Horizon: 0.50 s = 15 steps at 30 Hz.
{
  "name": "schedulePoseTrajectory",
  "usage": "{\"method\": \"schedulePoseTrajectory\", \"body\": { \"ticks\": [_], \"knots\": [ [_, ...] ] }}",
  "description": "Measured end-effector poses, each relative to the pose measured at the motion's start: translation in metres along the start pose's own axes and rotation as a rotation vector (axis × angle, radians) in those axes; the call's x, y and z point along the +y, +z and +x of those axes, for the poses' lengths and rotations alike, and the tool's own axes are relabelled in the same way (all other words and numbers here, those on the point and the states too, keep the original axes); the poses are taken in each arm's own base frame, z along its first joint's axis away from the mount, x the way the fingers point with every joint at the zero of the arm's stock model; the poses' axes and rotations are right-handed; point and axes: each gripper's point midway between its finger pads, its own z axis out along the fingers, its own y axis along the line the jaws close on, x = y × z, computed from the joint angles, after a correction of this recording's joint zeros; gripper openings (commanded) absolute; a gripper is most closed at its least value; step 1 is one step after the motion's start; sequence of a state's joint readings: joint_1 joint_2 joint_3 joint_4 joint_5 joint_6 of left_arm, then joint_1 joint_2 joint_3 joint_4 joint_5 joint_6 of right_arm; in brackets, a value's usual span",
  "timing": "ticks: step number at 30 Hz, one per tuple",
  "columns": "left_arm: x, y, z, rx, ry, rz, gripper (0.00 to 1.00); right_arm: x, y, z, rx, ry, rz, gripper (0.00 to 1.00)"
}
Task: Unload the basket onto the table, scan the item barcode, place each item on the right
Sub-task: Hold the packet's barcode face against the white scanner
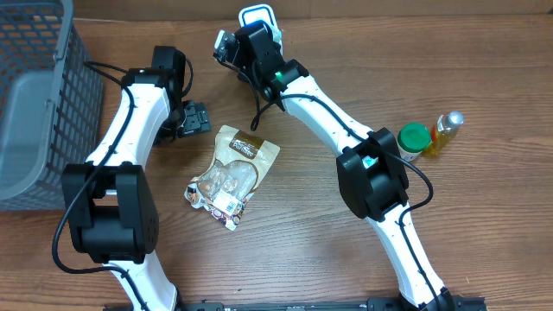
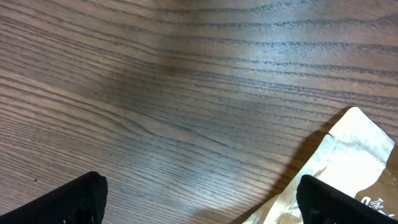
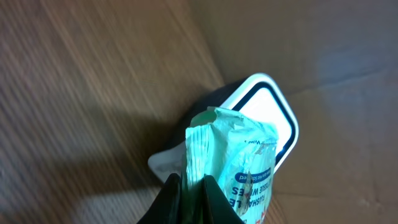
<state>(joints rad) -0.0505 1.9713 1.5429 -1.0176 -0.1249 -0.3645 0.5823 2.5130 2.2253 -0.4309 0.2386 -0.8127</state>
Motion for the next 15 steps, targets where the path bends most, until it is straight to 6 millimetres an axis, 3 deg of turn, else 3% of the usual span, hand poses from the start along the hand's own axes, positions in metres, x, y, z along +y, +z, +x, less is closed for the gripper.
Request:
{"method": "schedulePoseTrajectory", "body": {
  "ticks": [5,15],
  "knots": [
    [0.0,0.0,0.0,0.0,0.0,0.0,1.0,-0.009,0.0,-0.008,-0.043,0.078,0.022,0.04],
    [0.0,0.0,0.0,0.0,0.0,0.0,1.0,-0.02,0.002,-0.002,-0.05,0.203,0.033,0.04]
  ]
}}
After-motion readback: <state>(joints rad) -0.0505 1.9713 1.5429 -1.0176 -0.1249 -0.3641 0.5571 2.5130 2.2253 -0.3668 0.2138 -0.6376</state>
